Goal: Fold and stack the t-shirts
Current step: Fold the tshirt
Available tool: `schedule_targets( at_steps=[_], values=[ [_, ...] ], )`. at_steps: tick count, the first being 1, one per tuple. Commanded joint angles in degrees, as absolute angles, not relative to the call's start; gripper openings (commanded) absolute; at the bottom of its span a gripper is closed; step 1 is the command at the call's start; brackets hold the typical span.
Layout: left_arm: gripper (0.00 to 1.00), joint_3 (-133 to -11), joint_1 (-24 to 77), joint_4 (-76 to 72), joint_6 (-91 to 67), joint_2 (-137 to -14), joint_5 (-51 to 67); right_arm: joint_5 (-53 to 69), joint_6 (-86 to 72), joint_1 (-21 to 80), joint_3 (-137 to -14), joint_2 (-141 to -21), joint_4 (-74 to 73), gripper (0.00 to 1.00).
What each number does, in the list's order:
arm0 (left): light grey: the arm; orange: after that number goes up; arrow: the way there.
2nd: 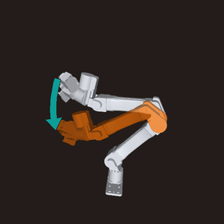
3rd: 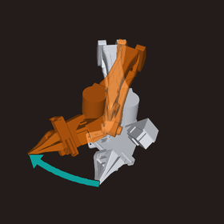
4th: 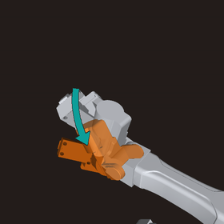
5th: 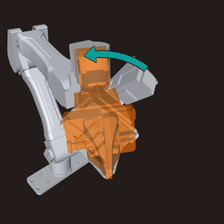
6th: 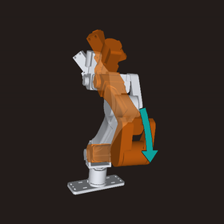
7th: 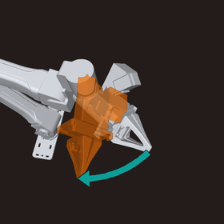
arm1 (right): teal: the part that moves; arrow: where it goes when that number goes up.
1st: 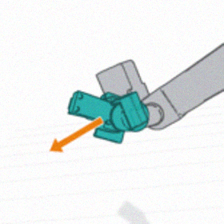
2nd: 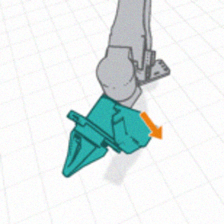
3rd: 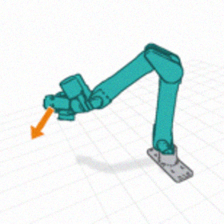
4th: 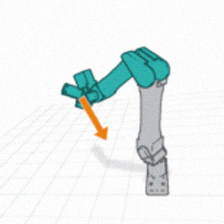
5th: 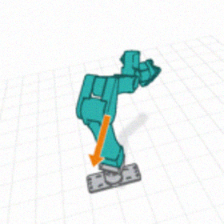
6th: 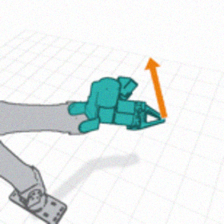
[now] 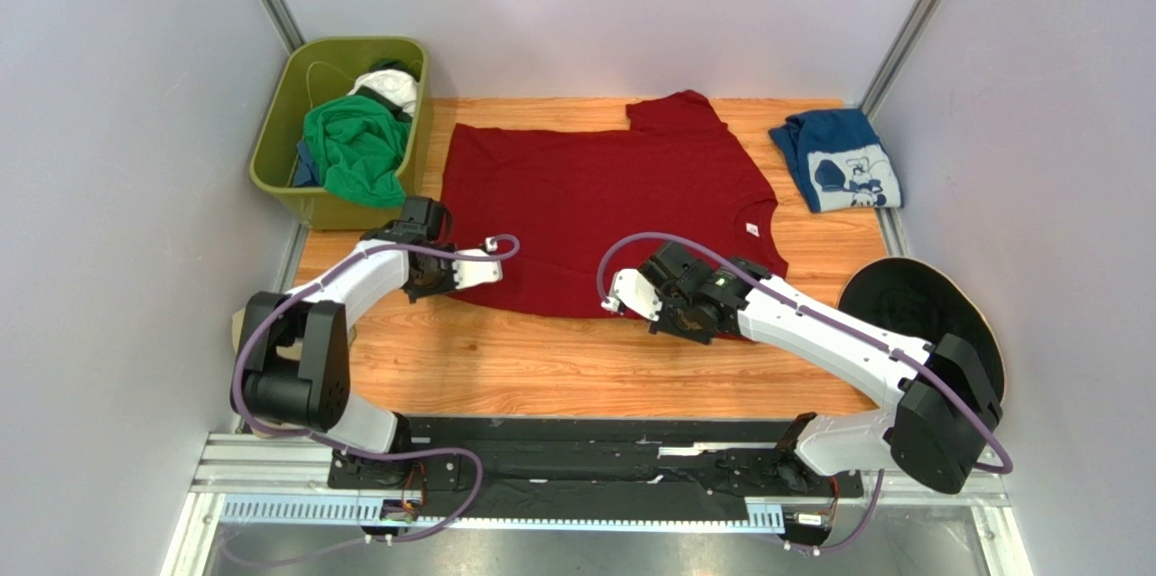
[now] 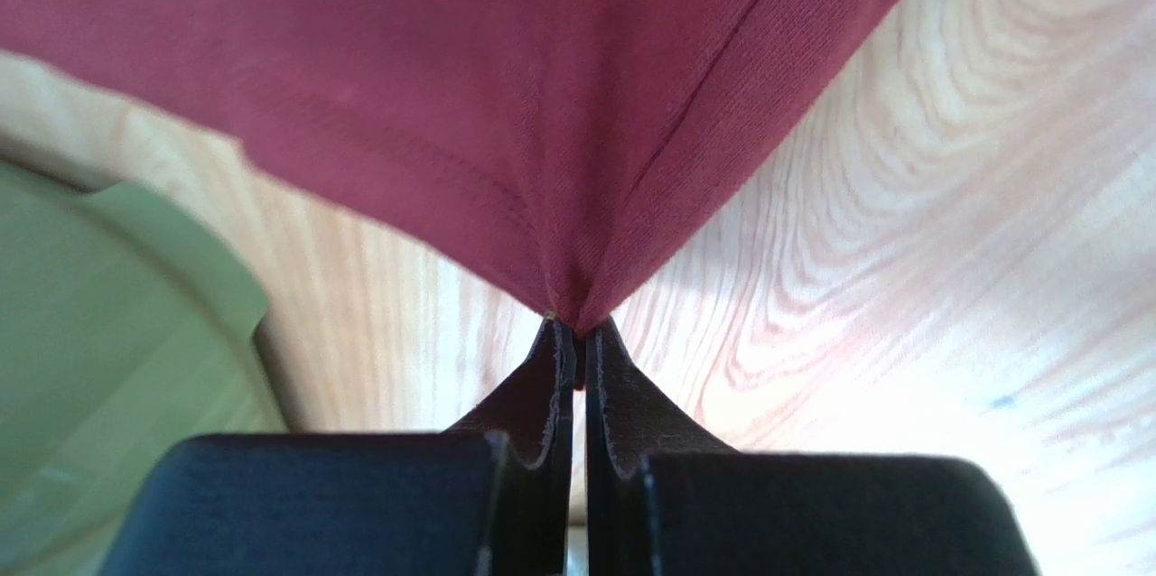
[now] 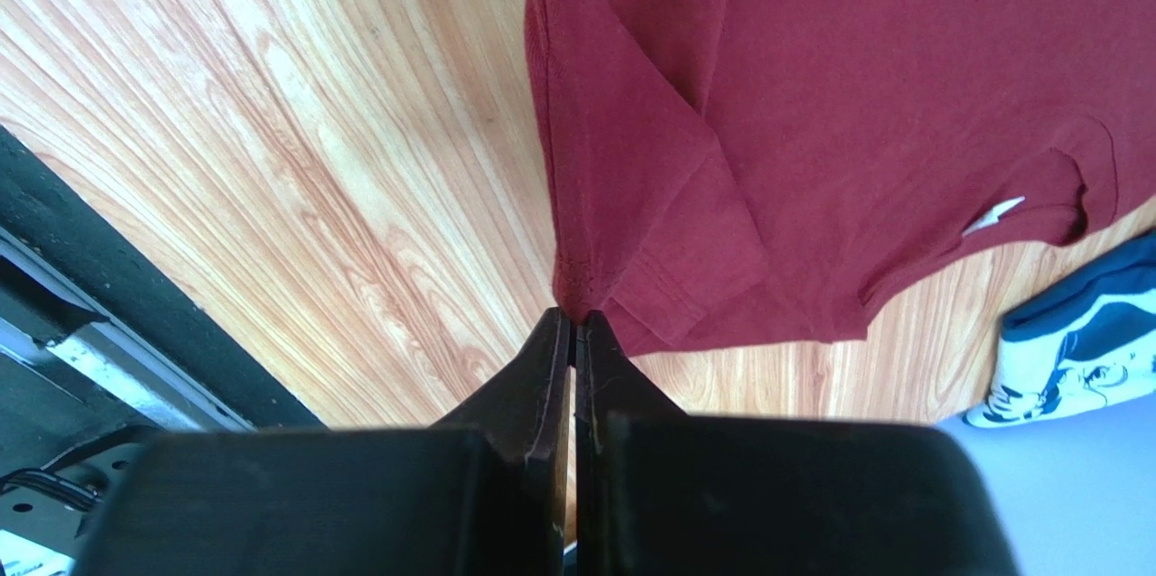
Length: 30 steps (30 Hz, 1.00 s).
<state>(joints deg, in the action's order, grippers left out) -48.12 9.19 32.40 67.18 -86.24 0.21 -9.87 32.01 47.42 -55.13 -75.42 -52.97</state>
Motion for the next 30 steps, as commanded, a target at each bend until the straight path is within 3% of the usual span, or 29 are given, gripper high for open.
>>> schedule_targets(
  at_steps=[1,13,30],
  values=[
    [0.00,-48.4,8.8,35.2,67.0,-82.0,1.7,-13.7,32.9,47.3,-58.5,-73.7,-54.1,0.00],
    [0.00,-55.7,8.8,39.7,66.6,-82.8,1.4,-22.5,38.1,46.3,-66.5,-78.1,-53.8,0.00],
    [0.00,-66.3,8.8,42.9,65.5,-91.8,0.2,-22.0,47.2,36.4,-79.0,-89.0,-51.6,0.00]
  ],
)
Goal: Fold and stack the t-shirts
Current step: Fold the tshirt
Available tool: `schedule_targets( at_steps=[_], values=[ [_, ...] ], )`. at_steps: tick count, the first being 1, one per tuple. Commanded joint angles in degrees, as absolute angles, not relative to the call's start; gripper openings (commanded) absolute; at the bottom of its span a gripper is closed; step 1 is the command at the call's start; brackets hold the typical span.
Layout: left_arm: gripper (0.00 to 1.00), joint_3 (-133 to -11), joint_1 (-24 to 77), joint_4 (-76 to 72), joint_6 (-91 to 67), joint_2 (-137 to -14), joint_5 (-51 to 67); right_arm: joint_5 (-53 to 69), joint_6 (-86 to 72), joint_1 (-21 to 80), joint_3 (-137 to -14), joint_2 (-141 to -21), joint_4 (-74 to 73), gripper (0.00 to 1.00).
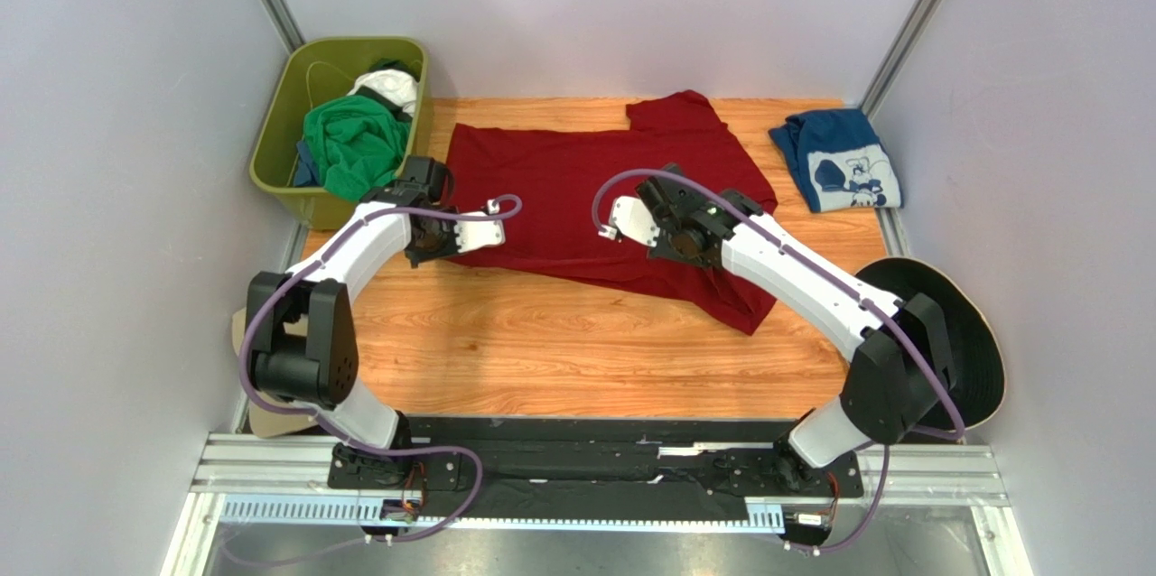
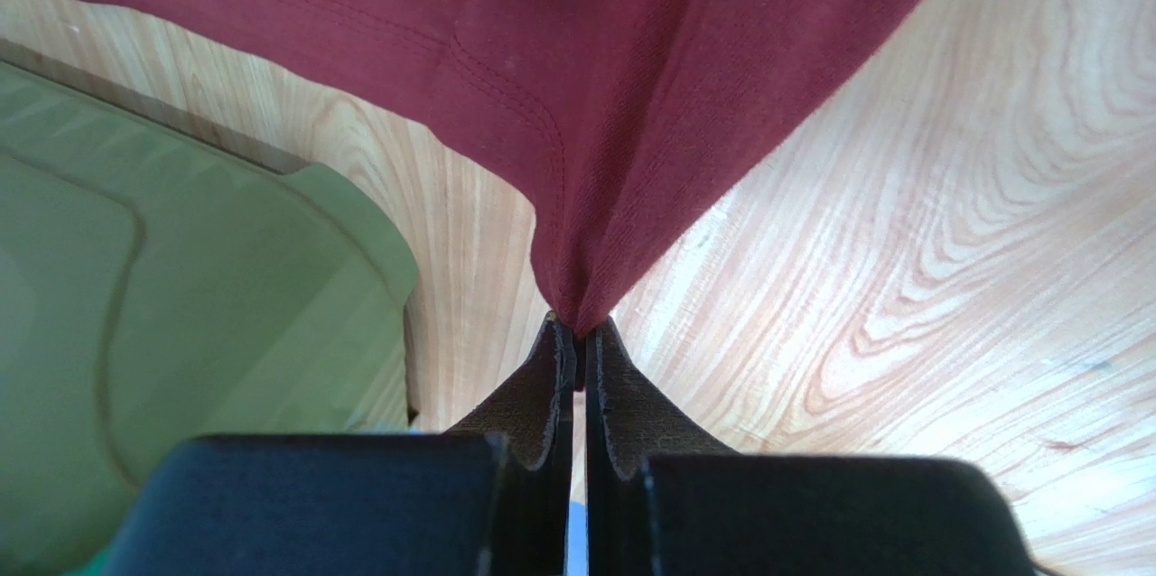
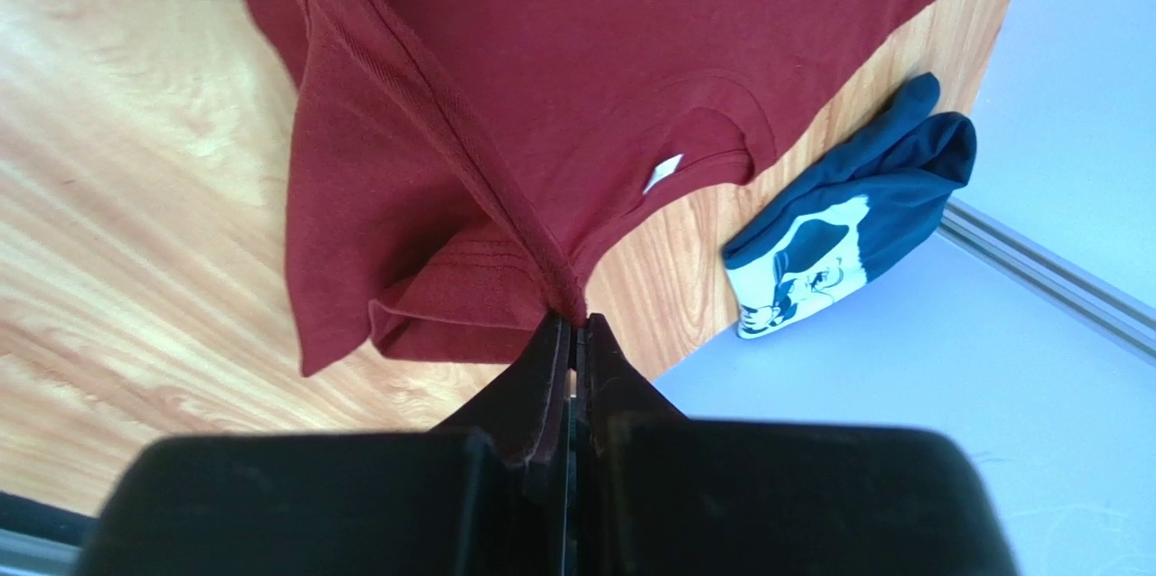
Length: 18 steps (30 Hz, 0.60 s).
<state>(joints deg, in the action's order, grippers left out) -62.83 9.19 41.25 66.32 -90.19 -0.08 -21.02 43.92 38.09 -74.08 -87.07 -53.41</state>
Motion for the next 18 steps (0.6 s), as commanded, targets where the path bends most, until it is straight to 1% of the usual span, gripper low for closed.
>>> schedule_targets(
  at_steps=[1,10,18],
  values=[
    [0.00,-66.6,8.8,43.0,65.3,-92.6,0.2,-22.0,47.8,36.1,-79.4,-90.2,-51.5,0.00],
    [0.00,-71.9,8.8,43.8,63.9,-97.1,0.2,-22.3,50.2,33.9,-84.9,-95.7,-51.0,0.00],
    [0.00,-76.3,8.9,43.0,62.0,-100.6,-2.5,-23.1,52.1,32.2,-87.3,-99.6,-50.5,0.00]
  ],
)
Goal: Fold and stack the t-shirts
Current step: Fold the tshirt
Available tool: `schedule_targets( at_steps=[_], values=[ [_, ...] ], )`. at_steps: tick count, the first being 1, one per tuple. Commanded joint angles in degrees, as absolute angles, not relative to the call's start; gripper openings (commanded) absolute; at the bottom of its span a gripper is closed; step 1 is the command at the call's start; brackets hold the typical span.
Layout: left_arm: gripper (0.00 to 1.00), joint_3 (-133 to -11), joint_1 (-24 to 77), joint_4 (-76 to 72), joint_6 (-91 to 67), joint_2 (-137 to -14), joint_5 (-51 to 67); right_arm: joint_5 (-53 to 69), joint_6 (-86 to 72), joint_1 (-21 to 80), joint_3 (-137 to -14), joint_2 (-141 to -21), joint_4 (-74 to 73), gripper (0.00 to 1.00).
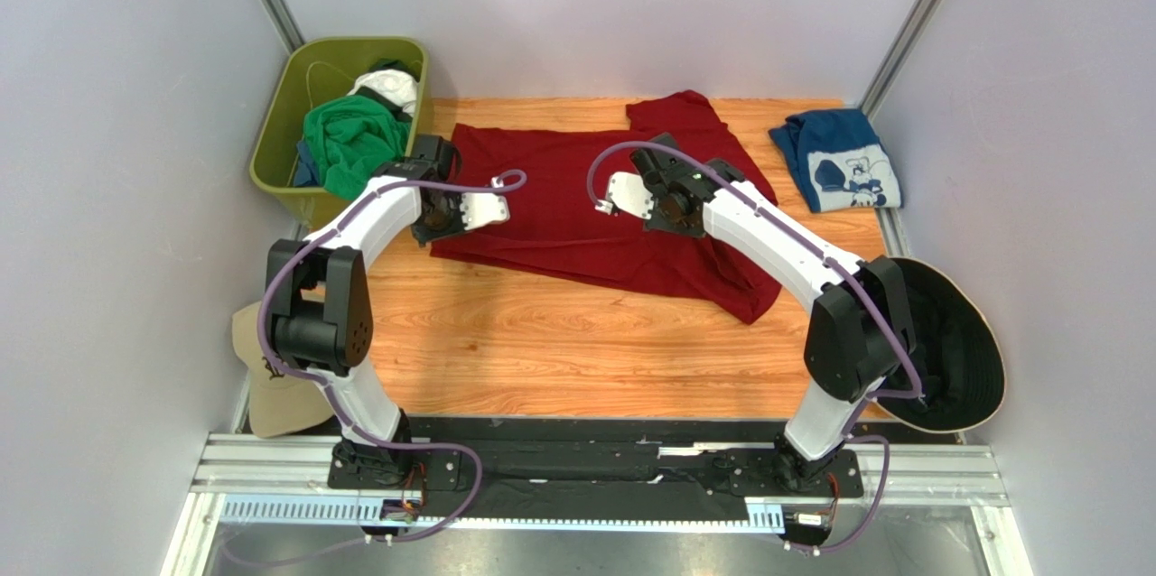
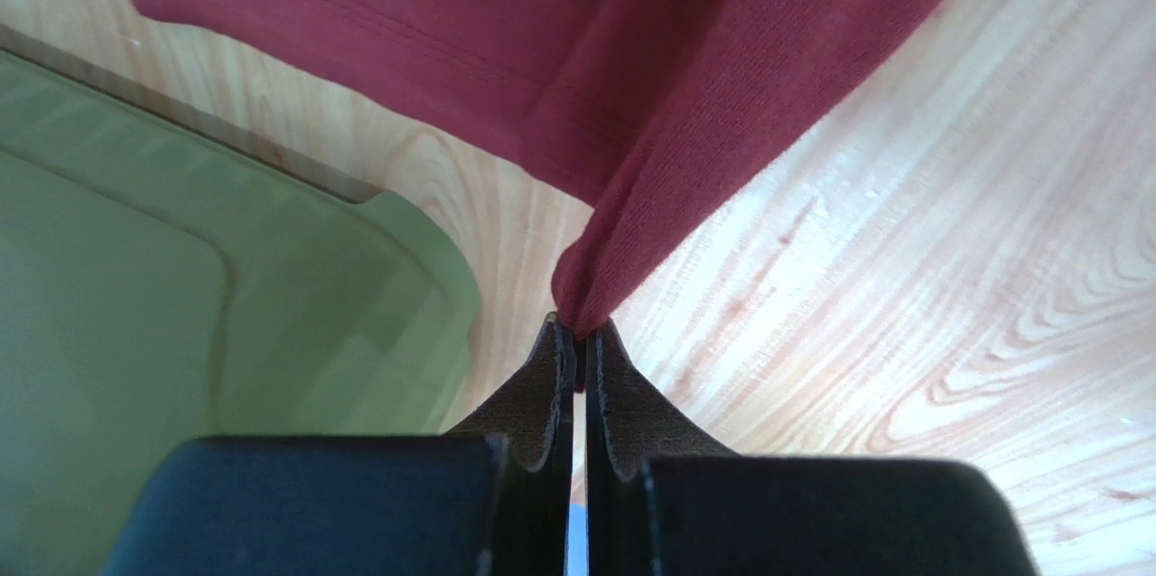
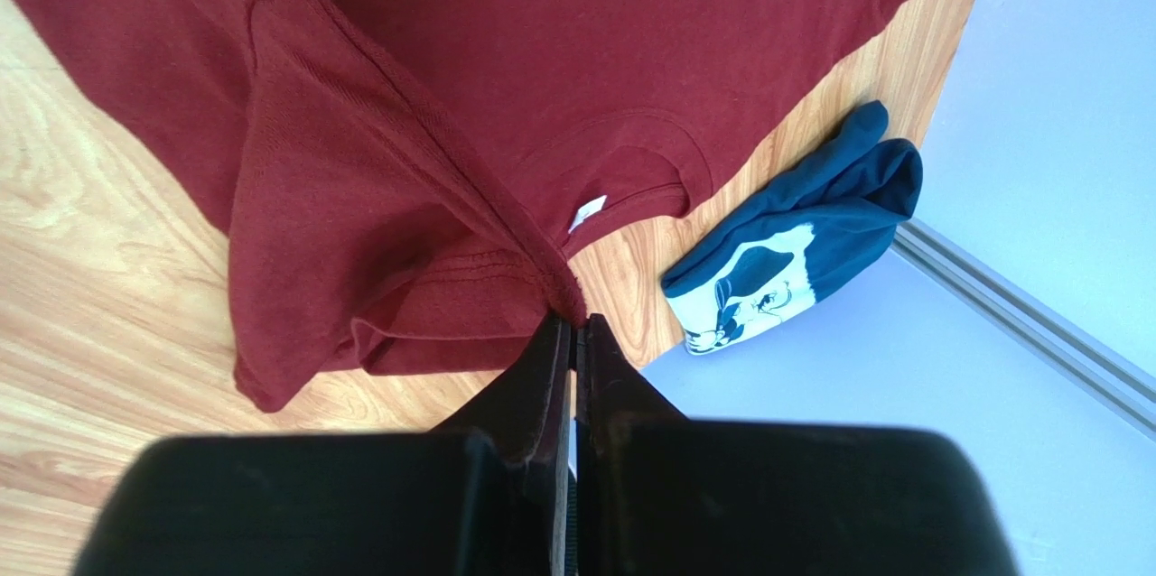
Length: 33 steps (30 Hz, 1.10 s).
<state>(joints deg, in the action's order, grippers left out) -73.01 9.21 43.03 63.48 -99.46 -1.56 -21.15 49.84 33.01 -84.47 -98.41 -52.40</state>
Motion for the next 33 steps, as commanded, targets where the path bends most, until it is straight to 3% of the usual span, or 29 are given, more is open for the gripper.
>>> schedule_targets(
  at_steps=[1,33],
  values=[
    [0.00,-77.1,8.9,42.8,61.4,-101.2,-2.8,-23.2,52.2,32.1,-87.3,-99.9,-50.3,0.00],
    [0.00,-83.5,10.7,29.4,60.2,-111.0,-8.6,-26.2,55.2,28.8,-92.0,-108.5,-47.9,0.00]
  ],
)
